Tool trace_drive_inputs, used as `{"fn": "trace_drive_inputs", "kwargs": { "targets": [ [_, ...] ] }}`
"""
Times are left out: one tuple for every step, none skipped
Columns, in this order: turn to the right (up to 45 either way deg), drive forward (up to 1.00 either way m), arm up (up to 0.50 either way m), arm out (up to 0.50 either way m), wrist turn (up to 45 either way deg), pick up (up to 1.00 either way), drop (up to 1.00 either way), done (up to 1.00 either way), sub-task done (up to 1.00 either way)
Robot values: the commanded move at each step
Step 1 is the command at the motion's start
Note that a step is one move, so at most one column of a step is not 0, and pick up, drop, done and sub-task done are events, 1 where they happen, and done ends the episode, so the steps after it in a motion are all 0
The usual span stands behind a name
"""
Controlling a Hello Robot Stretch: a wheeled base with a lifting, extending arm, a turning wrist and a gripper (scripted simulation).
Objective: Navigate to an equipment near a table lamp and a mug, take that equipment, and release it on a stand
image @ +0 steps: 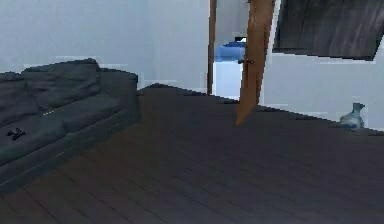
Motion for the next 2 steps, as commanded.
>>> {"fn": "trace_drive_inputs", "kwargs": {
  "targets": [
    [0.0,1.0,0.0,0.0,0.0,0.0,0.0,0.0,0.0],
    [0.0,1.0,0.0,0.0,0.0,0.0,0.0,0.0,0.0]
  ]
}}
